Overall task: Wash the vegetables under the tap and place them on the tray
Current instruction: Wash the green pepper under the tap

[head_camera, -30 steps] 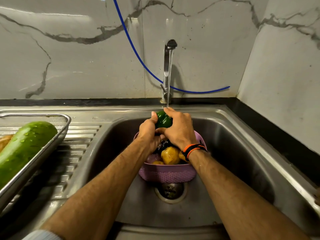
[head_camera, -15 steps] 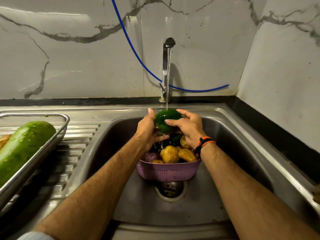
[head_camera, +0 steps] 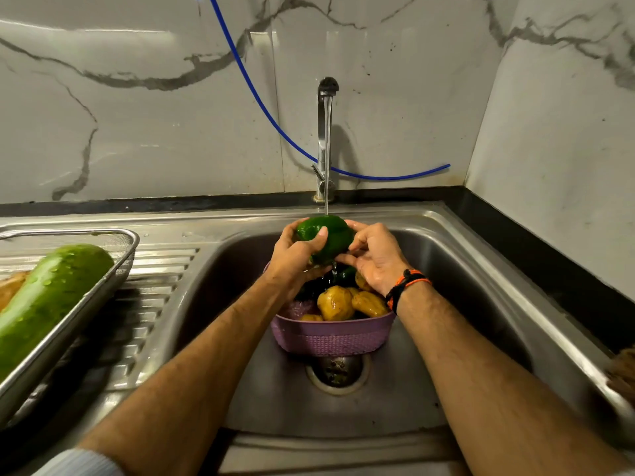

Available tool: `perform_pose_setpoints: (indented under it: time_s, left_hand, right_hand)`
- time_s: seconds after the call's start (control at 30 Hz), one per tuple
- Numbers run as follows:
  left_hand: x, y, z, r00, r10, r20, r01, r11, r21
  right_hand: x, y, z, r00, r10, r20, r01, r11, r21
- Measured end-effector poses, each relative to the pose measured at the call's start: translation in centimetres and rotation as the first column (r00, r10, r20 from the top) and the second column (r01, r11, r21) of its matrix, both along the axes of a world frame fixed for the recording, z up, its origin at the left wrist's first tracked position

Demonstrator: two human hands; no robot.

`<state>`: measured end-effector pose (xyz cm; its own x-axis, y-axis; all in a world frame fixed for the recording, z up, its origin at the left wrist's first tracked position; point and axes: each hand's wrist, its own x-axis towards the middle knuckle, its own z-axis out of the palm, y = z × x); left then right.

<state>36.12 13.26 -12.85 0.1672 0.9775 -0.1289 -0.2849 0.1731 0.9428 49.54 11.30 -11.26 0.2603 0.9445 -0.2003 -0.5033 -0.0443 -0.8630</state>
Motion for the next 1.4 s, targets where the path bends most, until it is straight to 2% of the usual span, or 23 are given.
perform_pose_setpoints:
  time_s: [0.1, 0.27, 0.4, 0.53, 0.6, 0.63, 0.67, 0.7, 0.73, 0.77, 0.8, 0.87, 0.93, 1.0, 1.13, 1.2, 1.23, 1.3, 1.33, 1.37, 1.4]
  left_hand:
    - [-0.1, -0.4, 0.3, 1.0, 0.0, -0.024, 0.001, 0.999, 0.048]
    - [-0.9, -0.3, 0.9, 0.971, 0.085, -0.225, -0.041, 0.98, 0.193]
    - [-2.9, -0.6, 2.3, 0.876, 0.138, -0.462, 0.011, 0.952, 0.307]
    - [-6.0, -1.8, 3.8, 0.778, 0.232, -0.584, 0.027, 0.916, 0.4]
    - [-7.7, -2.9, 4.0, 0.712, 0.286, -0.641, 0.03, 0.9, 0.435]
    - [-8.4, -3.7, 4.1, 0.658, 0.322, -0.68, 0.039, 0.888, 0.458]
    - [-8.9, -4.4, 4.0, 0.593, 0.353, -0.724, 0.055, 0.879, 0.473]
    - [-9.4, -5.4, 4.0, 0.518, 0.378, -0.767, 0.07, 0.875, 0.479]
    - [-9.7, -6.2, 3.9, 0.442, 0.394, -0.806, 0.091, 0.874, 0.477]
    - [-10.0, -7.0, 3.7, 0.368, 0.399, -0.84, 0.113, 0.877, 0.466]
    - [-10.2, -7.6, 3.5, 0.3, 0.393, -0.869, 0.143, 0.883, 0.448]
    - [-10.6, -8.5, 3.0, 0.187, 0.365, -0.912, 0.195, 0.896, 0.399]
    - [-10.9, -9.0, 2.8, 0.127, 0.339, -0.932, 0.217, 0.908, 0.36]
    - [-11.1, -9.2, 3.7, 0.123, 0.371, -0.921, 0.212, 0.896, 0.389]
    - [-11.5, -9.8, 7.5, 0.357, 0.605, -0.712, 0.073, 0.742, 0.667]
    - [-11.4, -10.3, 7.8, 0.403, 0.616, -0.677, 0.052, 0.723, 0.689]
    - [-11.3, -10.4, 7.2, 0.38, 0.566, -0.732, 0.087, 0.766, 0.637]
    - [-10.9, -10.5, 5.0, 0.22, 0.401, -0.889, 0.202, 0.873, 0.444]
    - [-10.7, -10.6, 4.0, 0.125, 0.34, -0.932, 0.249, 0.899, 0.361]
    - [-10.6, -10.7, 3.3, 0.072, 0.318, -0.945, 0.272, 0.906, 0.326]
    - [-10.6, -10.8, 3.2, 0.07, 0.333, -0.94, 0.277, 0.899, 0.339]
  right_hand:
    - [-0.3, -0.4, 0.2, 1.0, 0.009, -0.009, -0.009, 1.0, 0.014]
    - [-1.0, -1.0, 0.6, 0.997, 0.073, 0.013, -0.073, 0.997, 0.033]
    - [-1.6, -1.3, 1.0, 0.983, 0.156, 0.101, -0.16, 0.986, 0.036]
    - [-2.8, -2.0, 1.6, 0.945, 0.31, 0.105, -0.318, 0.945, 0.073]
    - [-3.8, -2.4, 1.6, 0.889, 0.378, 0.26, -0.404, 0.913, 0.052]
    - [-4.2, -2.6, 1.4, 0.822, 0.391, 0.413, -0.434, 0.901, 0.011]
    - [-4.7, -3.0, 1.3, 0.695, 0.397, 0.599, -0.462, 0.885, -0.05]
    - [-5.4, -3.7, 1.2, 0.495, 0.388, 0.777, -0.482, 0.867, -0.125]
    - [-6.0, -4.2, 1.1, 0.24, 0.36, 0.901, -0.48, 0.851, -0.212]
    - [-6.7, -4.9, 0.8, -0.004, 0.337, 0.941, -0.474, 0.828, -0.299]
    - [-7.3, -5.6, 0.6, -0.178, 0.336, 0.925, -0.452, 0.807, -0.38]
    - [-8.1, -6.3, 0.2, -0.349, 0.387, 0.853, -0.39, 0.768, -0.508]
    - [-8.2, -6.4, -0.3, -0.424, 0.408, 0.809, -0.346, 0.752, -0.561]
    - [-7.9, -6.5, -0.6, -0.443, 0.401, 0.802, -0.328, 0.759, -0.562]
    - [-7.5, -6.0, -1.2, -0.45, 0.371, 0.812, -0.363, 0.755, -0.546]
    - [-7.6, -5.7, -1.5, -0.464, 0.346, 0.815, -0.375, 0.757, -0.535]
    - [-7.6, -5.6, -1.5, -0.477, 0.342, 0.809, -0.37, 0.757, -0.538]
    - [-7.8, -5.7, -1.5, -0.495, 0.343, 0.798, -0.352, 0.761, -0.545]
    - [-7.9, -5.7, -1.5, -0.497, 0.341, 0.798, -0.352, 0.761, -0.545]
    - [-8.0, -5.9, -1.4, -0.496, 0.339, 0.799, -0.352, 0.763, -0.542]
    - [-8.0, -5.9, -1.4, -0.487, 0.334, 0.807, -0.353, 0.77, -0.531]
